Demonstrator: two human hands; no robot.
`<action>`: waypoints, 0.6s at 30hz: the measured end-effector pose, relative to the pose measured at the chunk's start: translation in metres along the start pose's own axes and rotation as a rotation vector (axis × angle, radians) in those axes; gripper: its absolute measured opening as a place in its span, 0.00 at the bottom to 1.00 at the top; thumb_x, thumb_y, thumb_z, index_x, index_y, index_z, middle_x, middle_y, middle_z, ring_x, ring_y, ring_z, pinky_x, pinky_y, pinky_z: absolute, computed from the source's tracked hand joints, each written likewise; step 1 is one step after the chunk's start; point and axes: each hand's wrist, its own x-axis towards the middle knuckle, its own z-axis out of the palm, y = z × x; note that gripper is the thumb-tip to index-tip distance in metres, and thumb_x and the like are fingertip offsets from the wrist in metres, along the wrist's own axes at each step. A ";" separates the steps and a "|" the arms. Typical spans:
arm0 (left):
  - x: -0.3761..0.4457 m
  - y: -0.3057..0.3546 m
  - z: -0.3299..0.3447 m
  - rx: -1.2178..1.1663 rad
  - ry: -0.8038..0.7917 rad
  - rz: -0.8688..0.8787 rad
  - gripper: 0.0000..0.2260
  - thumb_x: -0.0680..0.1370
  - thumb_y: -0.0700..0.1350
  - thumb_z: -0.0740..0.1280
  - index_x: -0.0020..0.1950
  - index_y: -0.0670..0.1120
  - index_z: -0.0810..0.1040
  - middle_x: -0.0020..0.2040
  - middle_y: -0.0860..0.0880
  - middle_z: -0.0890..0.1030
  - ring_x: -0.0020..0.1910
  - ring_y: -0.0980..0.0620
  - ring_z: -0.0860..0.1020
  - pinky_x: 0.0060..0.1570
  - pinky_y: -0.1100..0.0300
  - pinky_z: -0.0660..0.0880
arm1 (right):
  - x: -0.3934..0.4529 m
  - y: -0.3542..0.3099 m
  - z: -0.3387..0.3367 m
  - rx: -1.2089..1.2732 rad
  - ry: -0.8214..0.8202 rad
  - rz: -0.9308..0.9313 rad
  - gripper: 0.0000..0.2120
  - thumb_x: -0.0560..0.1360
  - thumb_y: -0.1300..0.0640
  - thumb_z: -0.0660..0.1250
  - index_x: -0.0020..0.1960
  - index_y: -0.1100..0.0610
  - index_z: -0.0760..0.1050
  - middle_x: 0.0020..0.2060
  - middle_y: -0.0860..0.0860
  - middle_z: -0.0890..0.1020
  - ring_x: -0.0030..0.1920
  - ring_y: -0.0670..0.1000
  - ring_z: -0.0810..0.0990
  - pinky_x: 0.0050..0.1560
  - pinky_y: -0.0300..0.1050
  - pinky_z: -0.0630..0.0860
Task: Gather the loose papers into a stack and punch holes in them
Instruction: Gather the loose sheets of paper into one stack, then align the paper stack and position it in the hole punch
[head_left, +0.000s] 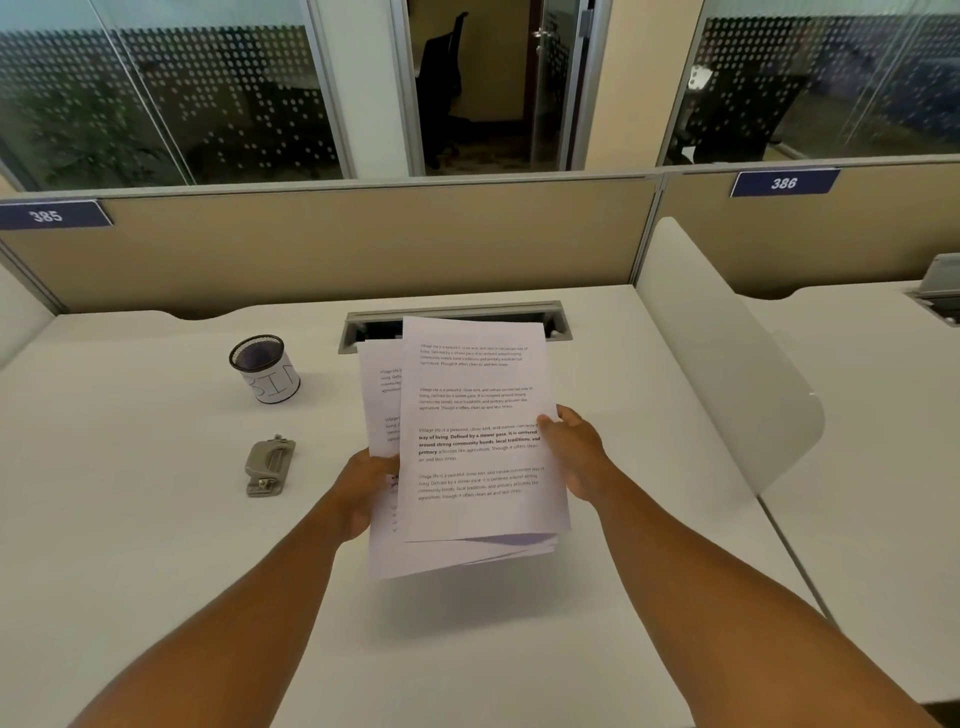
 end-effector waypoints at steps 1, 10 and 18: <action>-0.001 0.000 0.002 0.009 0.000 0.007 0.09 0.78 0.44 0.69 0.56 0.48 0.84 0.54 0.43 0.86 0.50 0.41 0.85 0.42 0.47 0.82 | -0.001 0.000 0.000 0.003 -0.018 -0.001 0.19 0.78 0.56 0.61 0.69 0.51 0.71 0.58 0.51 0.81 0.54 0.54 0.82 0.59 0.56 0.78; -0.004 0.005 0.017 0.005 0.053 0.049 0.15 0.82 0.52 0.59 0.56 0.50 0.84 0.54 0.43 0.85 0.50 0.42 0.85 0.41 0.50 0.82 | -0.010 0.003 0.002 -0.067 -0.105 -0.030 0.18 0.78 0.60 0.61 0.68 0.52 0.72 0.56 0.52 0.82 0.53 0.55 0.83 0.57 0.56 0.79; 0.005 0.012 0.025 -0.134 -0.039 0.011 0.28 0.77 0.69 0.54 0.65 0.54 0.78 0.57 0.44 0.85 0.55 0.39 0.83 0.54 0.38 0.79 | -0.012 0.000 0.000 -0.097 -0.061 -0.050 0.17 0.77 0.61 0.61 0.65 0.52 0.73 0.55 0.51 0.82 0.52 0.54 0.83 0.56 0.54 0.80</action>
